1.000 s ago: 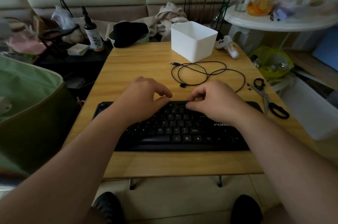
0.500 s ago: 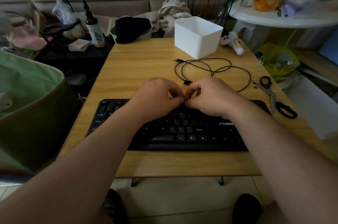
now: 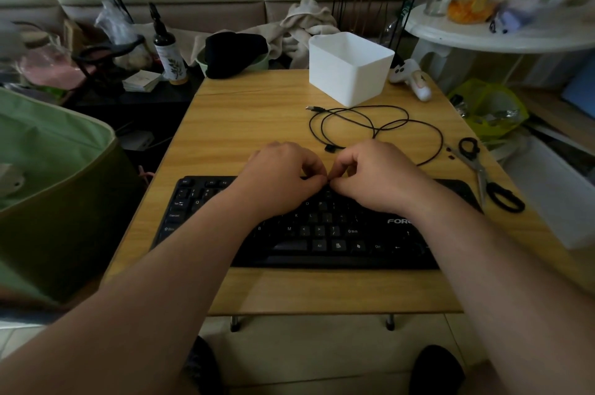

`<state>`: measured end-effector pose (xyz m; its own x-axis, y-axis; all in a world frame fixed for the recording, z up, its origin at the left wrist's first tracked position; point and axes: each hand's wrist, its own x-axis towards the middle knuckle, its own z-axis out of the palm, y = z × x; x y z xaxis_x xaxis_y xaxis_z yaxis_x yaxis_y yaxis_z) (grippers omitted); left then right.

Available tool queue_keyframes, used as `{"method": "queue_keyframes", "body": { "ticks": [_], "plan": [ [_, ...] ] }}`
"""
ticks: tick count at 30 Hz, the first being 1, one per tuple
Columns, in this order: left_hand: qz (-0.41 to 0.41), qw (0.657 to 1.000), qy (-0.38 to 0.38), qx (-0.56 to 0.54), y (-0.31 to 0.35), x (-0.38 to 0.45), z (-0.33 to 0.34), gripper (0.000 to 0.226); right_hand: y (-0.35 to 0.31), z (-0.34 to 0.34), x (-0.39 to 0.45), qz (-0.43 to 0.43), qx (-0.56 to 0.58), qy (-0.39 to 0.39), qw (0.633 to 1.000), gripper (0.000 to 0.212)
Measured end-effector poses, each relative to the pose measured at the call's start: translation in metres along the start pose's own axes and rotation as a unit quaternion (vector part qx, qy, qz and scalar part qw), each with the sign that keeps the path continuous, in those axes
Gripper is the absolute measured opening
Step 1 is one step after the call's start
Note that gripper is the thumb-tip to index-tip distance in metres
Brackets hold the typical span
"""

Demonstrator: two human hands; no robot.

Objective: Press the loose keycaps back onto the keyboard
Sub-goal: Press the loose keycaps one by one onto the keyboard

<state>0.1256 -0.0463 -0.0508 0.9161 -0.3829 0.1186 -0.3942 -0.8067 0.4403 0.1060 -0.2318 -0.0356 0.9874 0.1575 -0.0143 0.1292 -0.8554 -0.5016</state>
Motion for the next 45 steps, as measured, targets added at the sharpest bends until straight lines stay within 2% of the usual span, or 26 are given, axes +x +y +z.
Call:
{"method": "queue_keyframes", "body": {
  "ticks": [7,13,21,24,26,28,31,33,36,41,45],
  "plan": [
    [-0.011,1.0,-0.001,0.013,-0.003,0.002,0.0,0.006,-0.001,0.001,0.001,0.005,-0.009,-0.007,1.0,0.004],
    [-0.017,0.997,0.014,0.073,0.008,0.001,0.004,0.01,-0.004,0.005,0.001,0.013,-0.018,-0.003,1.0,0.004],
    [-0.046,0.998,0.009,-0.028,0.003,0.002,-0.003,0.007,0.001,0.007,0.002,0.03,0.071,0.027,0.997,0.006],
    [-0.056,0.997,0.02,-0.054,0.002,0.01,-0.004,0.007,0.001,0.009,0.003,0.046,0.069,0.031,0.996,0.011],
    [-0.056,0.997,0.034,-0.052,-0.001,0.019,0.0,0.013,0.0,0.01,0.005,0.054,0.066,0.035,0.996,0.013],
    [-0.046,0.998,0.035,-0.035,-0.002,0.03,0.006,0.03,-0.001,0.01,0.006,0.057,0.077,0.044,0.994,0.011],
    [-0.019,1.0,0.004,0.0,-0.002,0.047,0.012,0.054,0.0,0.009,0.007,0.06,0.061,0.047,0.995,0.013],
    [0.014,0.999,-0.029,0.029,-0.001,0.055,0.015,0.057,0.002,0.008,0.007,0.053,0.063,0.051,0.995,0.014],
    [0.037,0.995,-0.051,0.083,0.0,0.063,0.021,0.048,0.009,0.005,0.008,0.061,0.094,0.071,0.991,0.012],
    [0.02,0.997,-0.004,0.076,0.003,0.063,0.021,0.027,0.024,-0.003,0.009,0.088,0.076,0.106,0.988,0.019],
    [-0.011,0.997,0.012,0.075,0.005,0.058,0.019,0.01,0.026,-0.005,0.006,0.089,0.062,0.092,0.99,0.022]
  ]
}}
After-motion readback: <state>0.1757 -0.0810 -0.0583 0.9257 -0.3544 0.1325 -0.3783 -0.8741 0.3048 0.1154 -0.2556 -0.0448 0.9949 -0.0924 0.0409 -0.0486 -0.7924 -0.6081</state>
